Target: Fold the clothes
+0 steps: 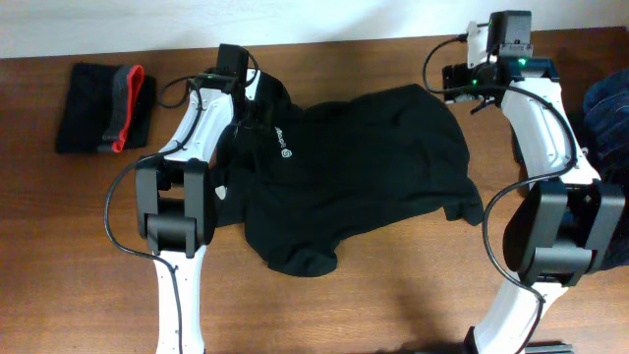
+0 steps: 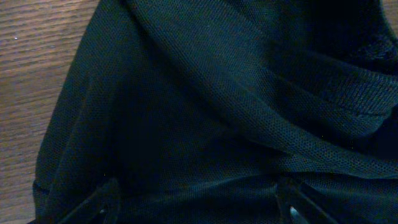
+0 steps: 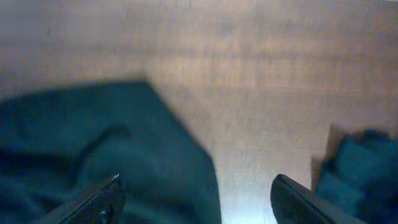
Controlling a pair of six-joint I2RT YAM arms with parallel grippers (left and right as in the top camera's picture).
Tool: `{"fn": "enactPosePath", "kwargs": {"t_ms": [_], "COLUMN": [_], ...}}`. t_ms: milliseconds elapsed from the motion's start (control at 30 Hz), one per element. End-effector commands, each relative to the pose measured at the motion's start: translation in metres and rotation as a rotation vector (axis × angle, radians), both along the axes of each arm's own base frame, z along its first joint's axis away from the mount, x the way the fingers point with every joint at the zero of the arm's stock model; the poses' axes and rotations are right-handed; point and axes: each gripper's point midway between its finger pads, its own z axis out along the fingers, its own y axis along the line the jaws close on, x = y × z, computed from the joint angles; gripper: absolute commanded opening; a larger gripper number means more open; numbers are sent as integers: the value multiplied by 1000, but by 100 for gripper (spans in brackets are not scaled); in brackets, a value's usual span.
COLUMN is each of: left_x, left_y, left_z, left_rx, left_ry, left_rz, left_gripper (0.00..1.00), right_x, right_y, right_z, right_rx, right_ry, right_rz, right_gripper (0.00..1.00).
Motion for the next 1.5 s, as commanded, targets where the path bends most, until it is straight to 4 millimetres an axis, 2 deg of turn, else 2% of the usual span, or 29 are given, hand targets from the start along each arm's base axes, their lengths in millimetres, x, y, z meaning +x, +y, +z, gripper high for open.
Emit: {"fn": "enactPosePath", "kwargs": {"t_ms": [0, 100, 233, 300, 367, 500, 633, 733, 767, 800, 900, 967, 1067, 1167, 1233, 1367, 1467], "left_x": [10, 24, 34, 31, 19, -30, -66, -83, -87, -87, -91, -95, -106, -125, -143, -189, -206], "left_y": [10, 7, 5, 6, 7, 2, -9, -6, -5, -7, -20, -28, -42, -47, -49, -63, -53], "left_z": [2, 39, 100, 127, 144, 148, 140, 137, 137, 137, 151, 168, 201, 230, 241, 238, 223], "left_rx": [21, 12, 1, -10, -25, -70, -133, -121, -116, -123, -184, -204, -204, -103, -24, 62, 138], "left_ry": [-17, -75, -144, -159, -129, 55, 214, 284, 300, 299, 287, 255, 188, 115, 92, 141, 163], "left_rz": [3, 1, 1, 17, 56, 58, 36, 40, 37, 17, -14, -34, -76, -79, -70, -126, -51], "left_gripper": [80, 80, 80, 80, 80, 80, 81, 81, 79, 72, 68, 62, 62, 62, 62, 63, 63], "right_x": [-8, -21, -39, -53, -71, -107, -124, -135, -140, -143, -151, -155, -158, -158, -157, -154, -151], "right_y": [6, 7, 7, 9, 14, 23, 25, 28, 28, 28, 29, 30, 33, 35, 37, 45, 57], "right_z": [45, 47, 35, 27, 19, 6, -1, -9, -12, -15, -23, -27, -29, -28, -28, -28, -28], "right_rx": [-9, 18, 35, 47, 64, 128, 146, 162, 162, 162, 163, 164, 183, 195, 203, 182, 164], "right_ry": [-62, -25, 64, 126, 205, 363, 438, 486, 506, 520, 553, 569, 583, 583, 582, 568, 560], "right_rz": [-8, -42, -64, -78, -71, -114, -153, -167, -169, -170, -172, -172, -168, -163, -159, -81, -36], "right_gripper": [82, 85, 88, 89, 89, 90, 90, 90, 90, 90, 90, 90, 90, 90, 90, 90, 91]}}
